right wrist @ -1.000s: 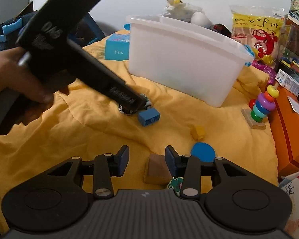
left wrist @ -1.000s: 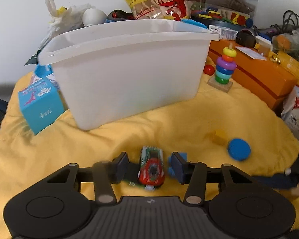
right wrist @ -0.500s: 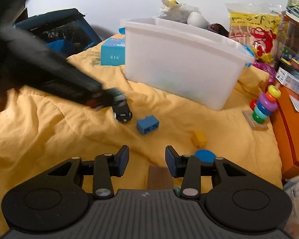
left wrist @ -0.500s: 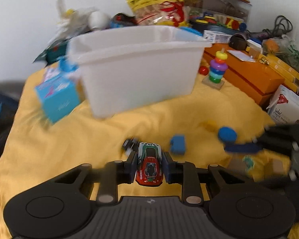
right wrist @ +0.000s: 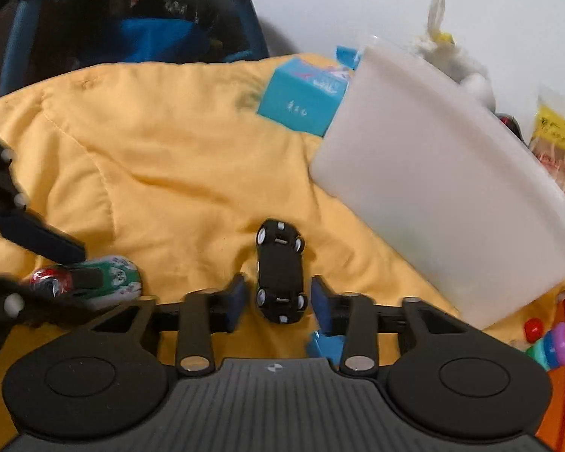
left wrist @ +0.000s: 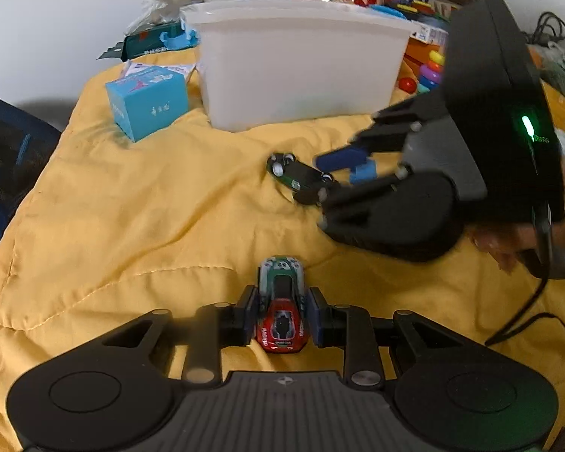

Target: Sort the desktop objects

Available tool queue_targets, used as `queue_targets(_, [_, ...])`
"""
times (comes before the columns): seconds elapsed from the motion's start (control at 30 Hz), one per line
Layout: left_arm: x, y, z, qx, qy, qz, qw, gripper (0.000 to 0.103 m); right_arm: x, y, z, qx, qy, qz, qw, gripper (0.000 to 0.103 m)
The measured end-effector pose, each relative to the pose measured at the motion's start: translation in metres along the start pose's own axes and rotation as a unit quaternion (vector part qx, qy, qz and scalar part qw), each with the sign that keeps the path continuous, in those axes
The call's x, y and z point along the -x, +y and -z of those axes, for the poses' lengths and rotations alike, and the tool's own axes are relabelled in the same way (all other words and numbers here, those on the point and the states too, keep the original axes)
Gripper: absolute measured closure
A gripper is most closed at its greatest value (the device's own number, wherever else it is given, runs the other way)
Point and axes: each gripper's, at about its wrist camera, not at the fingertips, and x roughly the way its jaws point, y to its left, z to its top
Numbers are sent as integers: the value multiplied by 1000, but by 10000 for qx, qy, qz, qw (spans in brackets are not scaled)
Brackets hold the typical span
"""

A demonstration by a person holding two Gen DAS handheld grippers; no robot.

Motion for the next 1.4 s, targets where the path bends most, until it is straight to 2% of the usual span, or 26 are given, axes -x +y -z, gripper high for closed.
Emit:
queue_targets(0.13, [-4,-3,2,-120,-17,-63,9999,71,13,-8,3,-336,26,-41,9994,72])
queue_targets(0.23, [-1,1,2,26,-32,37,10000,71,40,-18,11,-782,81,-371,9962,72])
queue_targets(0.3, [1,0,1,81,-42,95,9999,71,57,-30,24,-1462,283,-737,9861,72])
queue_targets(0.33, [3,-2,1,88,-62,119,9999,71,63,-38,31,-1886,432,-995,9761,72])
queue_targets(0.43, [5,-12,-1,36,-118,244,9996,71,72,-57,58,-3244,829,-2179,9167,71])
queue_targets(0.47, [5,-15,-2,31,-120,302,9995,71,73,-59,66,-3556,863,-2393,8994,71])
queue_targets(0.53, [2,-22,-2,-14,-79,396,9992,71,67,-62,79,-3842,931,-2584,8815,71])
queue_targets(0.63, [-2,-30,-1,-135,-46,401,9991,71,57,-66,92,-4117,1094,-2523,8688,70])
queue_targets(0.67, [-2,-32,-1,-165,-38,395,9991,71,58,-66,94,-4127,1042,-2445,8713,68])
queue_targets(0.73, [-2,-35,1,-192,-34,353,9992,71,65,-65,91,-3818,969,-2114,8945,67])
queue_targets(0.77, [-2,-36,2,-198,-35,338,9992,71,69,-65,89,-3663,935,-1907,9059,62])
queue_targets(0.8, [-2,-35,2,-195,-35,331,9993,71,72,-65,87,-3574,908,-1806,9118,59])
queue_targets(0.93, [0,-36,3,-176,-21,291,9994,70,90,-56,73,-2967,703,-1256,9441,60])
queue_targets(1.0, [2,-36,5,-184,-17,272,9995,70,94,-50,67,-2696,603,-1005,9558,59])
queue_targets(1.07, [4,-37,8,-201,-2,249,9995,70,103,-43,63,-2452,389,-899,9645,58])
queue_targets(1.23, [4,-38,14,-235,15,197,9995,70,106,-7,61,-1671,373,-461,9841,57])
queue_targets(1.4, [5,-40,13,-226,1,178,9996,70,107,15,54,-1025,215,-292,9941,59])
